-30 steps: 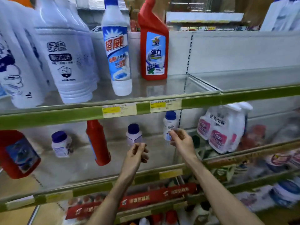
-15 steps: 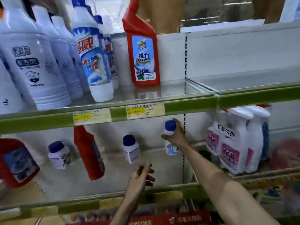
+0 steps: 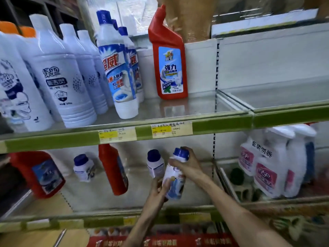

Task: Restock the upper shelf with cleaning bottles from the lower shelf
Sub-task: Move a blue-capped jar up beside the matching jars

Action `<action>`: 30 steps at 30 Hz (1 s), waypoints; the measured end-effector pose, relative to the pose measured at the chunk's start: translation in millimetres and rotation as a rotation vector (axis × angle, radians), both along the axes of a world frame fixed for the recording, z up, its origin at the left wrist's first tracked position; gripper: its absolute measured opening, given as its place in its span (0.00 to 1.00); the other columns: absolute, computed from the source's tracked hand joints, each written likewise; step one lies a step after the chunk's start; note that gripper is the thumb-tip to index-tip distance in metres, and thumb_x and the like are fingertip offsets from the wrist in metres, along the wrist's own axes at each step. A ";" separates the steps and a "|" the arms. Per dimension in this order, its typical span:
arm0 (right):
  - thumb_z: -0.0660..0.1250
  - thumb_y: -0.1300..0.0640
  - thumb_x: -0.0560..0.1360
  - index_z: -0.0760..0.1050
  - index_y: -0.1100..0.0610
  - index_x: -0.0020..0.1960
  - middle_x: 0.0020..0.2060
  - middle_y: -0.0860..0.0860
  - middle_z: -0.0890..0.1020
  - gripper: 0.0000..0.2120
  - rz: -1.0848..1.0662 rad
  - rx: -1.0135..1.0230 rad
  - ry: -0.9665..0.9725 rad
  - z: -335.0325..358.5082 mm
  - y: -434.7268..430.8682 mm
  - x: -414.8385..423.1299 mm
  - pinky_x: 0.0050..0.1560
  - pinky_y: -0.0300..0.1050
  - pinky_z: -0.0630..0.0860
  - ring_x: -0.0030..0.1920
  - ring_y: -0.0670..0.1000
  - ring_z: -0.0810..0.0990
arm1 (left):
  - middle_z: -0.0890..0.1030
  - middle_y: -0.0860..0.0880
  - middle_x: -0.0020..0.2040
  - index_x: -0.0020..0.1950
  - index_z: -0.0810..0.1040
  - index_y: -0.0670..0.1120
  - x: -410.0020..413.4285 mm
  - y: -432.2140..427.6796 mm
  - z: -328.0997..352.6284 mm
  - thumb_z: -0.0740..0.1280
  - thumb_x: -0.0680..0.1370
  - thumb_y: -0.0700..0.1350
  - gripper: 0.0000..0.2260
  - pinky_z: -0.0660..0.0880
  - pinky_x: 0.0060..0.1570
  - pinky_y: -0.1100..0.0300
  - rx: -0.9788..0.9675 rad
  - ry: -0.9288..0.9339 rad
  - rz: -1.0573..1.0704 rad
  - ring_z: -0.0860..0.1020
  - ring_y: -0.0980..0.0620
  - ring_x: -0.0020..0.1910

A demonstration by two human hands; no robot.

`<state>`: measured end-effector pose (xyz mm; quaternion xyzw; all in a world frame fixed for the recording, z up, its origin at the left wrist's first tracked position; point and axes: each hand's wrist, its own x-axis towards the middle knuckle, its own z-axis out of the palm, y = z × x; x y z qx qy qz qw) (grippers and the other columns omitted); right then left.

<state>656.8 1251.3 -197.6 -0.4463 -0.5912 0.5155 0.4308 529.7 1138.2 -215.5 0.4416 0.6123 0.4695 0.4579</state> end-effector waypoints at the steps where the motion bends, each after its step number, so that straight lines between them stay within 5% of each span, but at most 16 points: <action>1: 0.79 0.52 0.68 0.68 0.48 0.60 0.48 0.47 0.81 0.26 -0.001 -0.017 0.000 2.9 -8.8 -6.9 0.47 0.42 0.80 0.46 0.47 0.83 | 0.78 0.49 0.61 0.72 0.65 0.49 0.2 -5.4 1.1 0.69 0.73 0.65 0.34 0.81 0.45 0.62 0.014 0.027 -0.013 0.83 0.60 0.50; 5: 0.78 0.49 0.69 0.72 0.48 0.52 0.45 0.47 0.83 0.18 -0.006 -0.085 -0.020 11.5 -35.0 -26.6 0.42 0.40 0.78 0.44 0.47 0.84 | 0.81 0.48 0.53 0.68 0.66 0.48 -6.2 -23.9 1.2 0.72 0.76 0.48 0.24 0.77 0.36 0.69 0.061 0.052 0.008 0.83 0.64 0.41; 8: 0.77 0.45 0.70 0.76 0.52 0.54 0.44 0.48 0.85 0.19 0.041 -0.145 0.120 21.9 -47.1 -39.9 0.40 0.36 0.78 0.41 0.45 0.84 | 0.86 0.47 0.50 0.65 0.73 0.44 -21.4 -35.2 -3.0 0.75 0.69 0.59 0.30 0.79 0.40 0.64 0.096 -0.016 0.083 0.85 0.57 0.43; 11: 0.79 0.33 0.59 0.79 0.57 0.50 0.40 0.50 0.87 0.33 0.039 -0.202 0.212 23.8 -56.8 -59.5 0.49 0.48 0.80 0.42 0.50 0.85 | 0.87 0.42 0.52 0.63 0.77 0.41 -38.5 -45.8 -4.1 0.74 0.67 0.60 0.32 0.80 0.52 0.49 0.006 -0.259 0.103 0.85 0.45 0.50; 15: 0.78 0.37 0.61 0.80 0.56 0.47 0.40 0.53 0.87 0.26 0.012 -0.254 0.291 25.8 -75.3 -94.3 0.52 0.53 0.80 0.41 0.53 0.85 | 0.88 0.44 0.43 0.60 0.79 0.38 -67.4 -62.9 1.2 0.64 0.78 0.51 0.19 0.79 0.46 0.53 -0.116 -0.583 0.098 0.86 0.50 0.40; 19: 0.73 0.48 0.73 0.79 0.55 0.43 0.36 0.53 0.85 0.11 -0.020 -0.245 0.302 28.4 -97.8 -137.4 0.49 0.52 0.79 0.38 0.52 0.83 | 0.86 0.55 0.32 0.52 0.78 0.46 -114.2 -86.2 0.0 0.58 0.84 0.52 0.13 0.76 0.43 0.54 -0.188 -0.563 0.124 0.84 0.58 0.30; 23: 0.74 0.44 0.70 0.80 0.57 0.43 0.38 0.56 0.85 0.16 -0.084 -0.237 0.306 24.7 -129.5 -189.9 0.47 0.51 0.79 0.40 0.55 0.83 | 0.86 0.48 0.32 0.59 0.79 0.39 -168.2 -107.2 8.9 0.58 0.83 0.53 0.19 0.78 0.37 0.56 -0.231 -0.616 0.115 0.84 0.53 0.29; 26: 0.73 0.45 0.71 0.80 0.59 0.47 0.40 0.57 0.86 0.17 -0.123 -0.265 0.350 22.2 -156.8 -234.3 0.48 0.51 0.79 0.41 0.55 0.84 | 0.84 0.43 0.37 0.60 0.78 0.33 -217.8 -129.4 10.2 0.71 0.74 0.59 0.30 0.77 0.38 0.57 -0.247 -0.661 0.089 0.83 0.49 0.34; 30: 0.77 0.40 0.67 0.80 0.59 0.50 0.41 0.58 0.85 0.24 -0.175 -0.268 0.396 28.2 -187.9 -288.0 0.52 0.57 0.79 0.42 0.57 0.83 | 0.85 0.41 0.35 0.68 0.73 0.30 -276.1 -152.7 14.5 0.53 0.84 0.49 0.25 0.80 0.40 0.55 -0.239 -0.647 0.006 0.84 0.44 0.38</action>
